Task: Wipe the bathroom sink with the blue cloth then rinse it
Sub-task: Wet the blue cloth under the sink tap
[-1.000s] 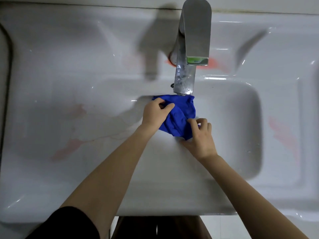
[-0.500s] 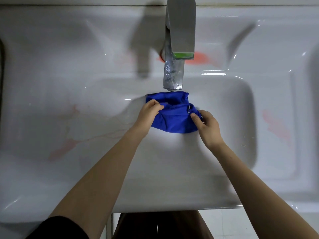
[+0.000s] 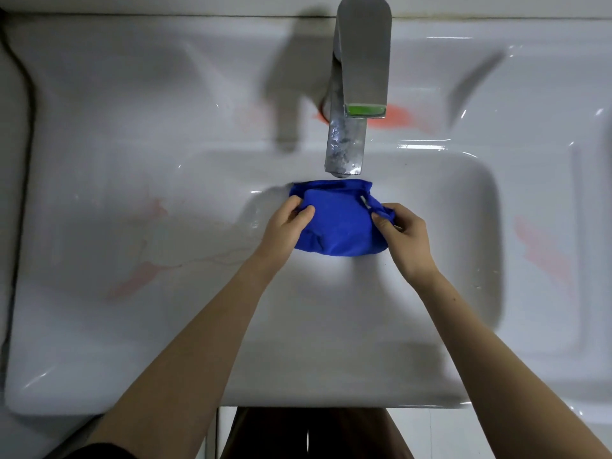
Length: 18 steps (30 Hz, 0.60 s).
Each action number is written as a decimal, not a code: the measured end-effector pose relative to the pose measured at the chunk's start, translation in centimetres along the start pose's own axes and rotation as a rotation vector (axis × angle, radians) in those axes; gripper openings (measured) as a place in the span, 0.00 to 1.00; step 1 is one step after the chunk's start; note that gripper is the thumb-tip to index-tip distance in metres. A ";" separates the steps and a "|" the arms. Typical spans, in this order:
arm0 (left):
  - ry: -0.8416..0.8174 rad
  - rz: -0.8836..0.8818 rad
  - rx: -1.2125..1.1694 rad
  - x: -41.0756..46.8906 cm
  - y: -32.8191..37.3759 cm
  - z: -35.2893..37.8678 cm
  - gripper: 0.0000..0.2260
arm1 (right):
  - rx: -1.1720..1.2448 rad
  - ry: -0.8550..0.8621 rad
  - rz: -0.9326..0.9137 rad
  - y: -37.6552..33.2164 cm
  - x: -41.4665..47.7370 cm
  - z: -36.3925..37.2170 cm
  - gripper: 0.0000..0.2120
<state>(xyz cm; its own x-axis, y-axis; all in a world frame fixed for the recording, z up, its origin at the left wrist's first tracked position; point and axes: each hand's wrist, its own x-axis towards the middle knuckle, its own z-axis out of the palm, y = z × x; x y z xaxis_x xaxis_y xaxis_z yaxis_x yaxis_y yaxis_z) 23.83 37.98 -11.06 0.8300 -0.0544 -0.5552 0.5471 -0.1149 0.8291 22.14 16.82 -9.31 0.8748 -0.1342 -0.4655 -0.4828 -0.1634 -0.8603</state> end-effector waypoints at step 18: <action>0.282 0.467 1.095 1.8 -3.9 -4.4 0.14 | -0.637 0.130 0.081 1.3 1.9 4.2 0.25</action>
<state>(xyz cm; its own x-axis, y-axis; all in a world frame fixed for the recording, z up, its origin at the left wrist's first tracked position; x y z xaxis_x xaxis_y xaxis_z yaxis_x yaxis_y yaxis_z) 23.67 42.72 -14.99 0.9910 -0.1126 -0.0729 -0.0773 -0.9234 0.3759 23.34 20.51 -12.18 0.8421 -0.2811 -0.4602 -0.5108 -0.6895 -0.5136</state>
